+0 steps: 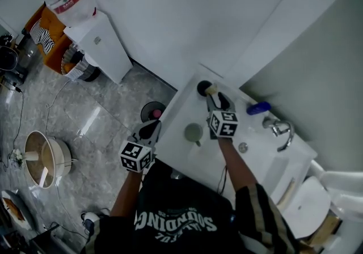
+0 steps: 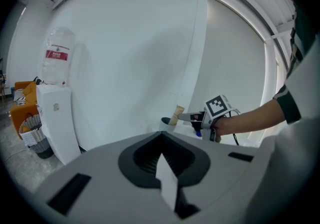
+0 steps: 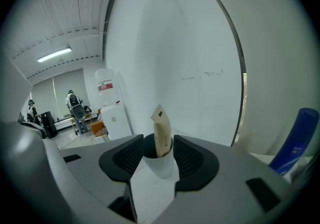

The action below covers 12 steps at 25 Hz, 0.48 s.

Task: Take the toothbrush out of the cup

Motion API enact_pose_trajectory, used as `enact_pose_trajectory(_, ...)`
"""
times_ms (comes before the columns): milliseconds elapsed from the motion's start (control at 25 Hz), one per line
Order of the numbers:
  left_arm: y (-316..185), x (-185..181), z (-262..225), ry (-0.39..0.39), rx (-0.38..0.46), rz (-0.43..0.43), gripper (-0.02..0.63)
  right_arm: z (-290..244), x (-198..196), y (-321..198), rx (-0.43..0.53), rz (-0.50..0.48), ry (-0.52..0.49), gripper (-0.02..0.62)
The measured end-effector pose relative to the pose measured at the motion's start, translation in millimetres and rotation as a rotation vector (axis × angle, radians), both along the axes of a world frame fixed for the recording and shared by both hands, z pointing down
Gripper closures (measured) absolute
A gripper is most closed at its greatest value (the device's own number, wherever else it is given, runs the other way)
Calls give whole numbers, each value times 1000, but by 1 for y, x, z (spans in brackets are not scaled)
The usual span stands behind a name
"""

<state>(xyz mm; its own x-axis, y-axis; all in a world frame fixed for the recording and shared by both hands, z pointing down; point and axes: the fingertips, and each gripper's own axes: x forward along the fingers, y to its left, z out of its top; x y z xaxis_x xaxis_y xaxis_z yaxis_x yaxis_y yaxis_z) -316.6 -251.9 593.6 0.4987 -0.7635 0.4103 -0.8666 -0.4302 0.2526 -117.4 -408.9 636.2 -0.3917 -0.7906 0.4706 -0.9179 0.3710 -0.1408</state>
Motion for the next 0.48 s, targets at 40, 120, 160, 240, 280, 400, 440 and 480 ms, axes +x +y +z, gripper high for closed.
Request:
enact_pose_trajectory(40,1,-1,1,0,-2,-2,606,2,-1,-3,-4,2,-4,430)
enact_pose_trajectory(120,2,-1,2,-1,-6,-5,607,4,-2,-10,-9,5,-11,430)
enact_pose_trajectory(160,2,-2,3,-1,-7,-6,606,6,-3,-13,-11,9,-6,430)
enact_pose_trajectory(240,4,-4,4,-2,-11,-6,606,12,-3,-17,-22,19,8,430)
enact_pose_trajectory(280,5,-5,4,-2,-12,-6,606,14,-3,-18,-30,22,10,430)
enact_pose_trajectory(400,6,-7,4,-2,-15,-3,606,16,-3,-20,-37,14,9,480)
enact_pose_trajectory(440,6,-7,4,-2,-16,-1,606,15,-3,-20,-32,5,11,503)
enact_pose_trajectory(480,6,-7,4,-2,-15,1,606,14,-3,-19,-27,-4,12,508)
